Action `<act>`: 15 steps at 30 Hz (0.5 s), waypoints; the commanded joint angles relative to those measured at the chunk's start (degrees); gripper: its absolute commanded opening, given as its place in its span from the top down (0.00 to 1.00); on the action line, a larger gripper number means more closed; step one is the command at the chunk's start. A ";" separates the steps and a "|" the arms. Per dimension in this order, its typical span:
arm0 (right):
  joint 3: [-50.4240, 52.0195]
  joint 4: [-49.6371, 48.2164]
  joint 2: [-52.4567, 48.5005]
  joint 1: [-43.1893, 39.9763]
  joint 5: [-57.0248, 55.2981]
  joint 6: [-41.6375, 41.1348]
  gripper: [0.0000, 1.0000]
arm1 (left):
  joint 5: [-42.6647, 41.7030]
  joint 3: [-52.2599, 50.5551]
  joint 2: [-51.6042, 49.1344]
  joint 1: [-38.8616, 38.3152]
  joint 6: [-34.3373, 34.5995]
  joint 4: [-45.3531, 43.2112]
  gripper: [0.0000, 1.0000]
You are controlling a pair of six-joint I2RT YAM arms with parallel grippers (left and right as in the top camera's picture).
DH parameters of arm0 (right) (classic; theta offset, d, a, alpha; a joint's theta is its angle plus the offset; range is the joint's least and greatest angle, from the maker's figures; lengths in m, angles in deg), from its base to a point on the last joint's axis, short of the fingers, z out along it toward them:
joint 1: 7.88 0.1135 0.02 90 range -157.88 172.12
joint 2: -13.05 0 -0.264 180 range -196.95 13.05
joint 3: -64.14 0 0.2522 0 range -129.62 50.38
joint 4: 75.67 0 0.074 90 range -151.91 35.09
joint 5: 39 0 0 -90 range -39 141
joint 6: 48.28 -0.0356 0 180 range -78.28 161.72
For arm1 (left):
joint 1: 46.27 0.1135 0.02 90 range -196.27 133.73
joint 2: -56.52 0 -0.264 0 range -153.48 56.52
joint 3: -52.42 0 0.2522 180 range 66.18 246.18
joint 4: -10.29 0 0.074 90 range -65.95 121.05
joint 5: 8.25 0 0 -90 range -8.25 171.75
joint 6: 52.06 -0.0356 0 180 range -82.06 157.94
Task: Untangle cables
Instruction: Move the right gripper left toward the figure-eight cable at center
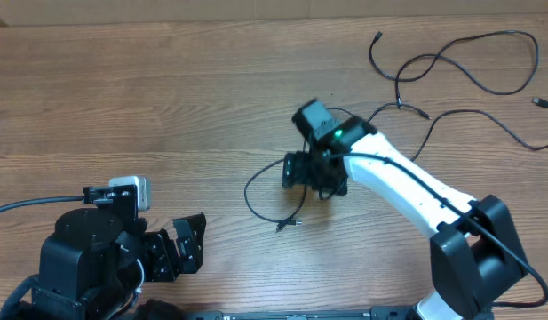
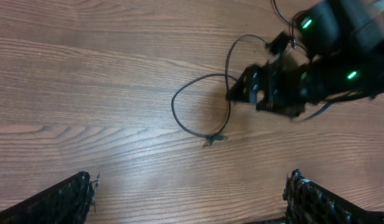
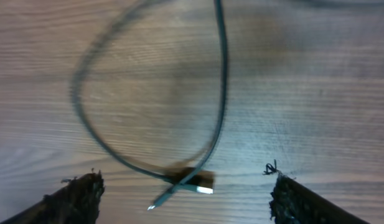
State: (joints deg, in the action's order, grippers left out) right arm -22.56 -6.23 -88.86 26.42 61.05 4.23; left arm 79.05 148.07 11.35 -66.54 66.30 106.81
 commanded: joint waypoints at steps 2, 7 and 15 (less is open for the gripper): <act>5.09 -4.07 0.00 1.29 -2.16 -6.54 0.21 | 0.79 0.11 -0.11 -0.37 -0.48 -0.07 0.00; 9.62 -9.18 -0.09 2.36 -5.25 -9.46 0.32 | 0.79 0.11 -0.11 -0.37 -0.48 -0.07 0.00; 11.23 -10.67 -1.20 4.76 -8.94 -9.44 0.34 | 0.79 0.11 -0.11 -0.37 -0.48 -0.07 0.00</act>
State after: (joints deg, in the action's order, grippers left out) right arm -11.81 -16.63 -89.36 30.25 54.77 -4.32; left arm 79.05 148.07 11.35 -66.54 66.30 106.81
